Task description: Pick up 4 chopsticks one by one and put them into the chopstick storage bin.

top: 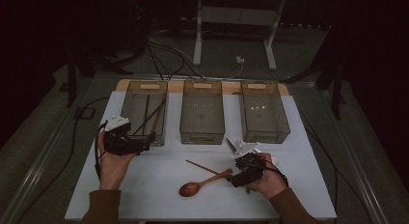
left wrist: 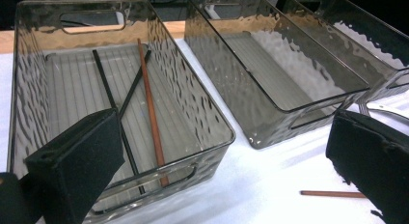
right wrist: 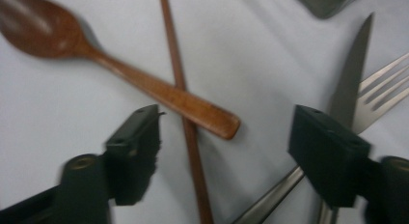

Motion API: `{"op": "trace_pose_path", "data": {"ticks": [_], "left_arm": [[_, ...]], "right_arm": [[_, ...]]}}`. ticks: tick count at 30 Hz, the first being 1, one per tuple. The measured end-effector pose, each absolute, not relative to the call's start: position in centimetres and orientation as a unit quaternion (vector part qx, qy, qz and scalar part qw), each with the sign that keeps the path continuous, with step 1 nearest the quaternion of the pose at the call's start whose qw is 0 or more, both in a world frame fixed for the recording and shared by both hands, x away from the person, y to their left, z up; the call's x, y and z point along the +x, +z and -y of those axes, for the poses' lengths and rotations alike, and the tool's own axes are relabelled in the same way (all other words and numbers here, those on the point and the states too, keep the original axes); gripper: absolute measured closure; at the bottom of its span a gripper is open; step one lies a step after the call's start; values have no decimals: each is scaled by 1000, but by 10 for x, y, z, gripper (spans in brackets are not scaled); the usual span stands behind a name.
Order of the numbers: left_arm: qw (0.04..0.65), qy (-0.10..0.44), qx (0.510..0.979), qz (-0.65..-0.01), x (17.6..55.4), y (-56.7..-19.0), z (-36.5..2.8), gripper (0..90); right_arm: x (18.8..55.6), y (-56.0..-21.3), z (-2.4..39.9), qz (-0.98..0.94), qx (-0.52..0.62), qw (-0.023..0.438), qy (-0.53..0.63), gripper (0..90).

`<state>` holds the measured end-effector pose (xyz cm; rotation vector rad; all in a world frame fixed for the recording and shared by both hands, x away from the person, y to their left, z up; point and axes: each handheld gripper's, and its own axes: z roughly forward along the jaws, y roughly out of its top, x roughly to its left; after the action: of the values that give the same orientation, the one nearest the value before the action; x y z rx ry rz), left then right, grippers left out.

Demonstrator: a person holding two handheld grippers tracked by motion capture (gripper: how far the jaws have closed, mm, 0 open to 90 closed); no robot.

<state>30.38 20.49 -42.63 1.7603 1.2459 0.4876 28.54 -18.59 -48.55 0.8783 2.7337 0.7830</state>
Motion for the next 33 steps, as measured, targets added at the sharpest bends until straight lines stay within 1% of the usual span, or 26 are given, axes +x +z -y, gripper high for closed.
{"op": "trace_pose_path", "data": {"ticks": [4,7,13,17,21,23,25,33], "left_arm": [[447,195,710,-508,303,-430,-205,8],[448,193,709,-509,303,-432,-205,8],[449,192,709,-509,303,-433,-204,8],[447,192,710,-509,303,-434,-204,8],[447,193,709,-510,303,-434,-204,8],[448,193,709,-510,303,-434,-204,8],[448,194,708,-511,303,-434,-205,8],[448,194,707,-512,303,-435,-205,8]], "right_arm": [[283,-490,185,-925,281,74,246,443],[281,-494,184,-929,277,69,235,511],[280,-502,186,-935,269,69,220,590],[281,-501,188,-934,271,69,221,675],[282,-501,189,-933,273,72,222,780],[282,-501,190,-934,271,73,221,816],[282,-501,190,-934,271,72,221,833],[282,-501,190,-936,266,73,219,842]]}}
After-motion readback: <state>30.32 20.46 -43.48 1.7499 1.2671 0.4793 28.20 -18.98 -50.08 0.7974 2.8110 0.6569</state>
